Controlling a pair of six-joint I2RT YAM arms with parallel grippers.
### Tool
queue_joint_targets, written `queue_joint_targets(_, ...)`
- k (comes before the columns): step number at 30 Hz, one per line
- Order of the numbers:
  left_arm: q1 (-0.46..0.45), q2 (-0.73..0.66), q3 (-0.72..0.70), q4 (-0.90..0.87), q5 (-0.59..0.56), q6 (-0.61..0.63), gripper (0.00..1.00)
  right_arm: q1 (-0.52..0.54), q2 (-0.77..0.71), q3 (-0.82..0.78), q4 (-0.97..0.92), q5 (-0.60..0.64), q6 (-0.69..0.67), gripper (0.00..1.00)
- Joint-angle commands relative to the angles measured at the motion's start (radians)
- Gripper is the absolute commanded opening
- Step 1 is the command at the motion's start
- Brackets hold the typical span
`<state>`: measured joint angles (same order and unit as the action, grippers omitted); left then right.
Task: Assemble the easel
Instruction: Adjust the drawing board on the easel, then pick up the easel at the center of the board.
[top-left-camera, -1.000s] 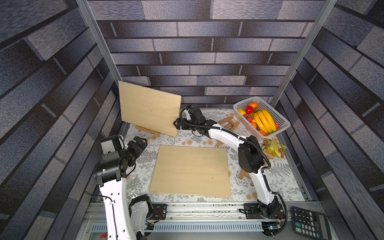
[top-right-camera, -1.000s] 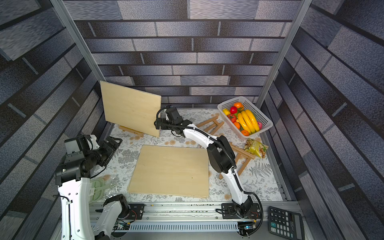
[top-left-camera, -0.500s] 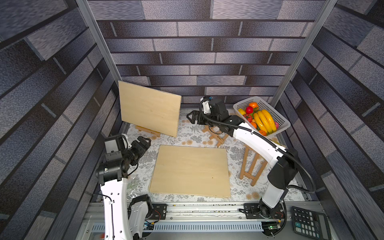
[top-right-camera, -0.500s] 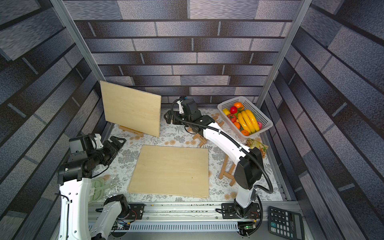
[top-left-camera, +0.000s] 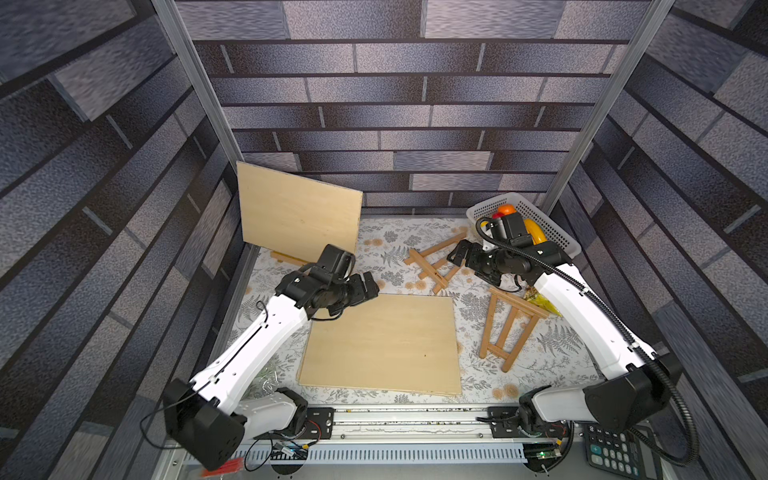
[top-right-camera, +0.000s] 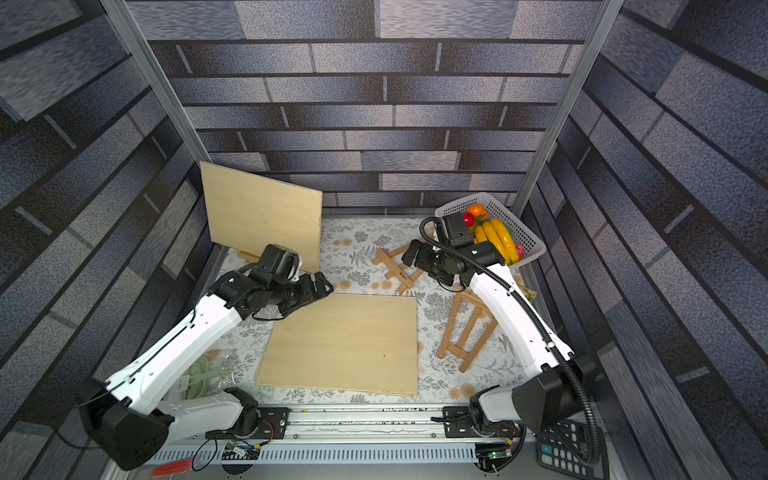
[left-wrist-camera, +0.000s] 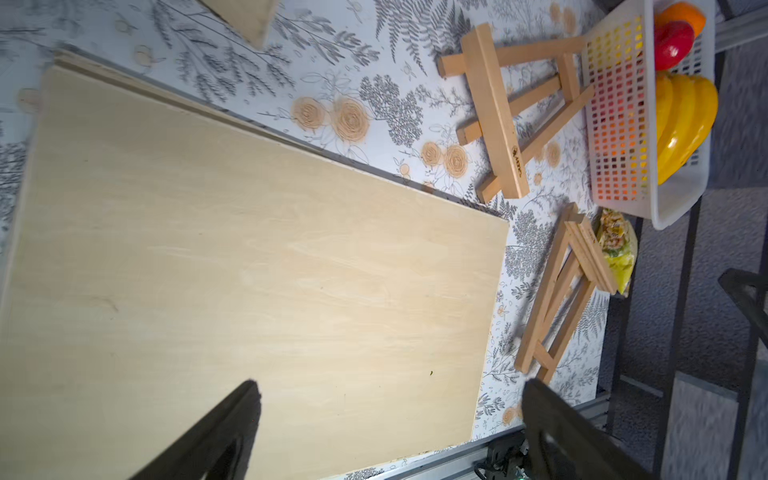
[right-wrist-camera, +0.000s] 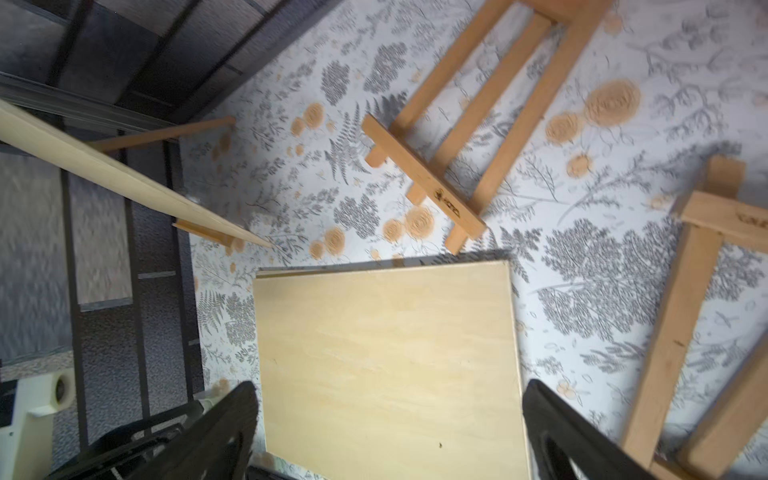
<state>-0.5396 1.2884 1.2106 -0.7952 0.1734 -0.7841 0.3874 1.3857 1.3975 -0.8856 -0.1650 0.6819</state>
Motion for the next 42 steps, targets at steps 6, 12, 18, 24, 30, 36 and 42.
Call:
queue_joint_targets(6, -0.038, 0.169, 0.108, 0.096, 0.037, -0.008, 1.00, -0.038, 0.117, -0.064, -0.071, -0.105, 0.057, 0.92)
queue_joint_targets(12, -0.059, 0.216, 0.122, 0.038, 0.035, 0.052, 1.00, -0.067, 0.304, 0.040, -0.062, -0.075, 0.091, 0.72)
queue_joint_targets(18, -0.059, 0.173, 0.090, 0.002, 0.014, 0.093, 1.00, -0.076, 0.530, 0.291, -0.154, 0.036, 0.059, 0.68)
queue_joint_targets(24, -0.047, 0.113, 0.054, -0.024, 0.000, 0.128, 1.00, -0.092, 0.753, 0.505, -0.213, 0.073, 0.044, 0.63)
queue_joint_targets(30, -0.008, 0.060, -0.015, -0.010, 0.016, 0.118, 1.00, -0.113, 0.857, 0.632, -0.263, 0.108, 0.040, 0.62)
queue_joint_targets(36, 0.012, 0.057, -0.031, -0.006, 0.021, 0.121, 1.00, -0.144, 0.867, 0.604, -0.258, 0.114, 0.022, 0.61)
queue_joint_targets(42, 0.012, 0.085, -0.034, 0.028, 0.035, 0.099, 1.00, -0.168, 0.876, 0.574, -0.231, 0.097, -0.007, 0.61)
